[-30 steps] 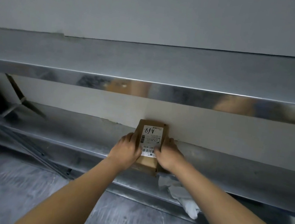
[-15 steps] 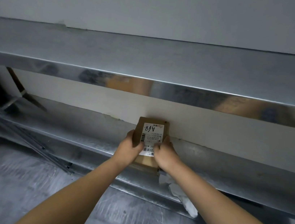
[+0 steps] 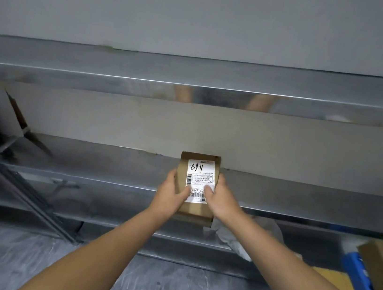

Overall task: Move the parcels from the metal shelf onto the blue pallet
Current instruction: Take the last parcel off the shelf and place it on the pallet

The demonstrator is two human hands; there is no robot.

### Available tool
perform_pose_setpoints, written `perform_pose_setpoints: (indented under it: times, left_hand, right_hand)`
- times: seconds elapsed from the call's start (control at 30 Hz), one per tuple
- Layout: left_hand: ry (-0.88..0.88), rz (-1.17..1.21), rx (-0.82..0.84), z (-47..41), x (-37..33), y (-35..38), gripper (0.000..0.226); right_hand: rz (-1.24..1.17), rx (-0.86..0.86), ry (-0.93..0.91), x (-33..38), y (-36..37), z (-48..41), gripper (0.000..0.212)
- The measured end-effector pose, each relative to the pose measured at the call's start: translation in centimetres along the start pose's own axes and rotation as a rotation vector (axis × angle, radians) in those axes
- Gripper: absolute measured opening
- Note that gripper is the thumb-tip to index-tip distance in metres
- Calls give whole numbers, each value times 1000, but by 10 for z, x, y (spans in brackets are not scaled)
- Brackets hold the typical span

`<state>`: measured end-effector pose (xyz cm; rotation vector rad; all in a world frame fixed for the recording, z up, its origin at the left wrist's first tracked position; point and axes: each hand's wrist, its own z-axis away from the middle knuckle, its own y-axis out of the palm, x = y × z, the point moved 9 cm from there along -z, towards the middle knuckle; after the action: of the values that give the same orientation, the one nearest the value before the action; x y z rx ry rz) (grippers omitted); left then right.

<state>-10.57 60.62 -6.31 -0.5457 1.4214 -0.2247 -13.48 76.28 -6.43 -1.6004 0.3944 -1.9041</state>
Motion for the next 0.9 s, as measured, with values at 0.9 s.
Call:
perform_pose_setpoints:
  times: [0.9]
  left_hand:
    - [600, 78, 554, 269, -233, 166, 47]
  right_hand:
    - [81, -805, 338, -78, -229, 381, 44]
